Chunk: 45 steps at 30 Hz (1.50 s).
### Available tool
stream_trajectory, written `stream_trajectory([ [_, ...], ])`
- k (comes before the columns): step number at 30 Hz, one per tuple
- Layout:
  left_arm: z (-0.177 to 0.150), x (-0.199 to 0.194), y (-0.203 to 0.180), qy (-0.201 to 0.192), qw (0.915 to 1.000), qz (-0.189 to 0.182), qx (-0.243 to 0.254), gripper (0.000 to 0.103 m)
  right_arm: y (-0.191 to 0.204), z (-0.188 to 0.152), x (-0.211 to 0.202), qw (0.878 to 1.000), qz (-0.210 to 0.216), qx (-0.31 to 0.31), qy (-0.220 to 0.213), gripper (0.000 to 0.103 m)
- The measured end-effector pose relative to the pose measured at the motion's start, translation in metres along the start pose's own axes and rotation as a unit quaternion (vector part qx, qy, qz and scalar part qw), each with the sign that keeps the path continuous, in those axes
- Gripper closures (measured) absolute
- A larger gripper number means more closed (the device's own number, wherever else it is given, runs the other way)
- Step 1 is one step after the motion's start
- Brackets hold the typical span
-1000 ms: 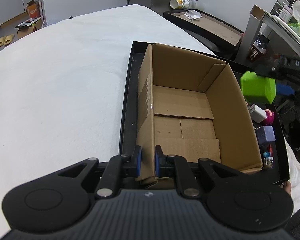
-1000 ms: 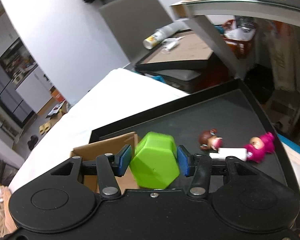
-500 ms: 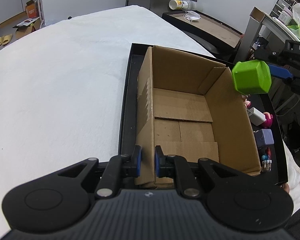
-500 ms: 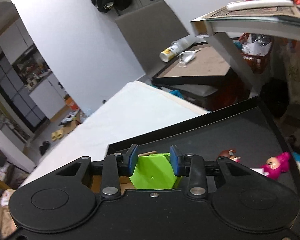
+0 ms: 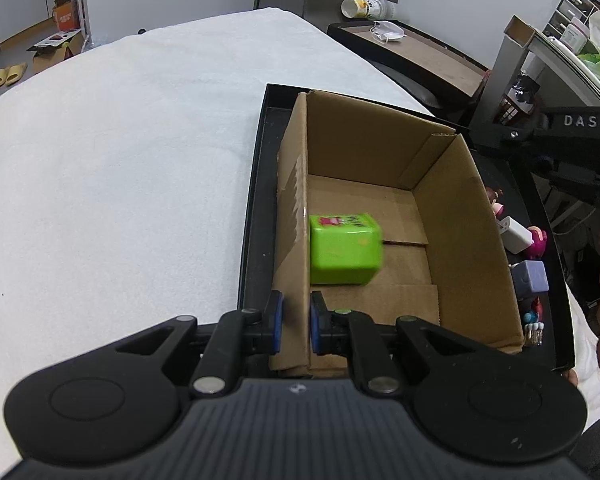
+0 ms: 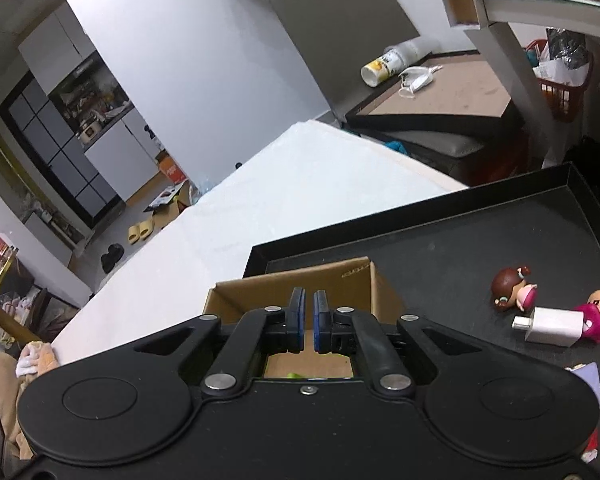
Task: Organize rigid objects
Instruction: 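Lower the green cup into the box and open the right gripper, then grasp the lavender cube with the right gripper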
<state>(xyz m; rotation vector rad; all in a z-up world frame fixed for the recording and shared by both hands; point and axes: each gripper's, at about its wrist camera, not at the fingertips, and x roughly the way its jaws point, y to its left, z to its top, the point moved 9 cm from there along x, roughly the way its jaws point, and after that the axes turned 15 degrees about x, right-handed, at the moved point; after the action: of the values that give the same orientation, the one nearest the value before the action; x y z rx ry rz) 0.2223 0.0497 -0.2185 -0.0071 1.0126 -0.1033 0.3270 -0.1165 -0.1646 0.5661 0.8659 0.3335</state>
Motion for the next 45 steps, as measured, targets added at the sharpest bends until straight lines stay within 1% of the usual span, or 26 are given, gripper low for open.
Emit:
stream_trajectory([
  [3,0.001,0.0,-0.001,-0.001,1.0,0.001,0.002,0.09,0.0,-0.004,-0.002,1.0,0.0,0.0,0.012,0.096],
  [6,0.001,-0.001,-0.001,-0.001,1.0,0.002,0.003,0.09,-0.004,-0.008,-0.001,0.999,-0.005,0.009,0.035,0.094],
  [8,0.002,-0.001,-0.001,0.0,1.0,0.004,0.003,0.09,-0.005,-0.013,-0.002,0.999,-0.008,0.01,0.053,0.091],
  [9,0.002,-0.001,-0.001,-0.001,1.0,0.004,0.003,0.09,-0.004,-0.015,-0.003,0.998,-0.008,0.01,0.059,0.086],
  [10,0.002,-0.001,-0.001,-0.001,1.0,0.005,0.003,0.09,-0.004,-0.018,-0.006,0.998,-0.008,0.007,0.066,0.077],
  [13,0.002,-0.002,-0.002,0.0,1.0,0.007,0.004,0.09,-0.005,-0.021,-0.015,0.997,-0.011,0.004,0.073,0.061],
  [17,0.002,-0.002,-0.003,-0.001,0.9999,0.009,0.006,0.09,-0.019,-0.017,-0.032,0.997,-0.021,0.02,0.068,0.053],
  [21,0.004,-0.006,-0.002,-0.009,0.9999,0.013,0.002,0.09,-0.041,-0.008,-0.047,0.997,-0.044,0.031,0.053,0.04],
  [25,0.005,-0.007,-0.003,-0.01,0.9999,0.013,0.001,0.09,-0.072,0.005,-0.055,0.994,-0.076,0.06,0.047,0.04],
  [27,0.004,-0.008,-0.003,-0.009,0.9998,0.015,0.002,0.093,-0.086,0.007,-0.057,0.992,-0.094,0.066,0.049,0.039],
  [29,0.004,-0.008,-0.003,-0.009,0.9998,0.015,0.002,0.094,-0.1,0.007,-0.058,0.99,-0.112,0.072,0.052,0.039],
  [34,0.003,-0.009,-0.003,-0.009,0.9998,0.016,0.003,0.094,-0.122,0.004,-0.055,0.986,-0.135,0.077,0.061,0.039],
  [38,0.003,-0.008,-0.003,-0.009,0.9998,0.018,0.003,0.094,-0.142,-0.002,-0.045,0.979,-0.169,0.087,0.077,0.039],
  [41,0.003,-0.007,-0.003,-0.008,0.9998,0.017,0.004,0.094,-0.152,-0.009,-0.036,0.973,-0.195,0.082,0.088,0.039],
  [43,0.004,-0.007,-0.003,-0.008,0.9998,0.016,0.003,0.094,-0.157,-0.012,-0.031,0.971,-0.205,0.077,0.093,0.036],
  [45,0.004,-0.007,-0.003,-0.007,0.9998,0.016,0.004,0.094,-0.162,-0.013,-0.028,0.969,-0.214,0.074,0.095,0.036],
])
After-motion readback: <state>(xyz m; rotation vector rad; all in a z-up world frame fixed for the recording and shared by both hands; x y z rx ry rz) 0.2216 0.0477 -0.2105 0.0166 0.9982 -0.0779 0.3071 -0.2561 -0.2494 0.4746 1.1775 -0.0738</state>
